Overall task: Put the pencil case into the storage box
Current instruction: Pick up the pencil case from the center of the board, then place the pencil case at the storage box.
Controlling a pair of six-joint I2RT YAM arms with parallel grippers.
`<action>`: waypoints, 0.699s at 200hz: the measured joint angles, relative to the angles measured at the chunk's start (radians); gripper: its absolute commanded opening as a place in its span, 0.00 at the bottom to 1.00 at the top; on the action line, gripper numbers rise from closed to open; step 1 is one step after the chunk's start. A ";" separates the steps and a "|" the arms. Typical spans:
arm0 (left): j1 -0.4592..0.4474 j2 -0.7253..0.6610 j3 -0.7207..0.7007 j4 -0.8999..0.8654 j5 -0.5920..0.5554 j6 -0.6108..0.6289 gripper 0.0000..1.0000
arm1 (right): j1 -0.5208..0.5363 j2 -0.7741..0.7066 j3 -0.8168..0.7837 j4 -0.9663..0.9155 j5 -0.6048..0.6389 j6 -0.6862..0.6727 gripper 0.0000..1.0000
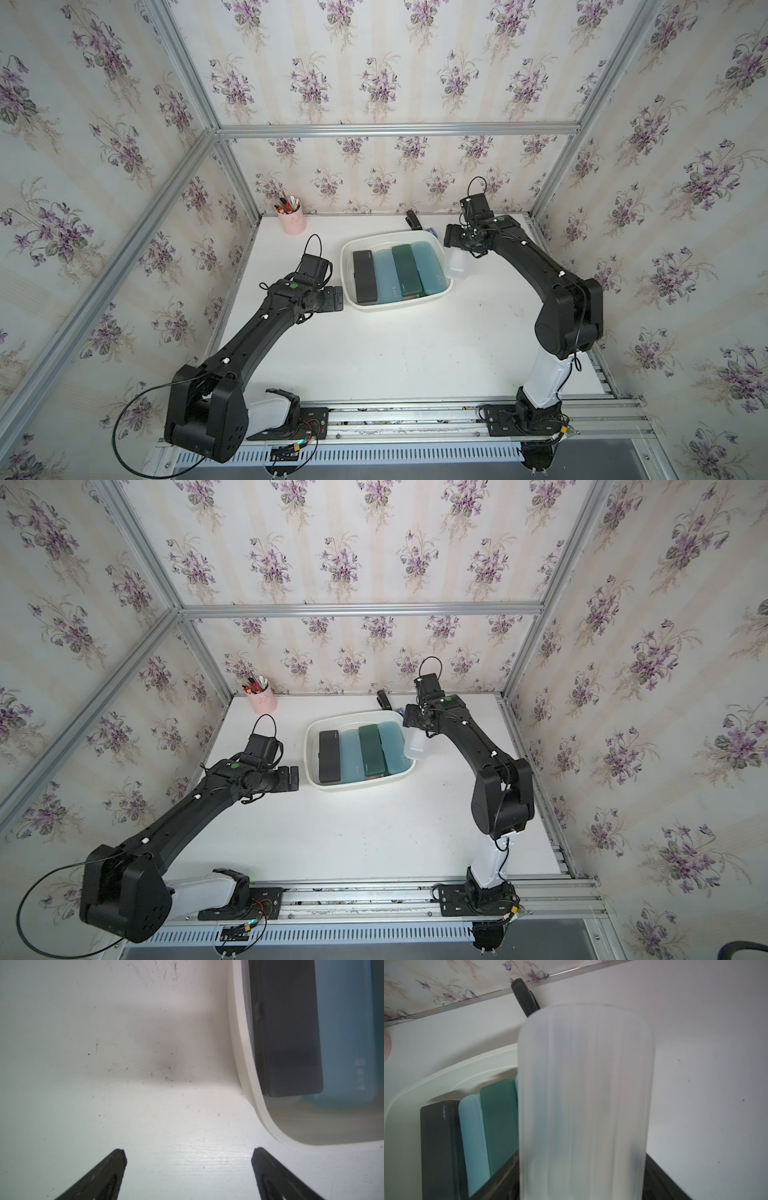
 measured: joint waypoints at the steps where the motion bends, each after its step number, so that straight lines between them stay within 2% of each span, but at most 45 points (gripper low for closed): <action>1: 0.000 0.000 0.000 0.000 0.000 0.000 1.00 | 0.003 0.003 0.005 -0.002 -0.001 0.000 0.58; 54: 0.000 -0.008 -0.010 0.000 -0.003 0.000 1.00 | 0.154 0.188 0.193 -0.068 0.003 -0.029 0.58; 106: 0.000 -0.012 -0.010 -0.001 -0.006 0.000 1.00 | 0.231 0.296 0.261 -0.091 0.003 -0.055 0.58; 140: 0.000 -0.013 -0.010 -0.001 -0.006 0.000 1.00 | 0.224 0.344 0.264 -0.106 0.026 -0.088 0.58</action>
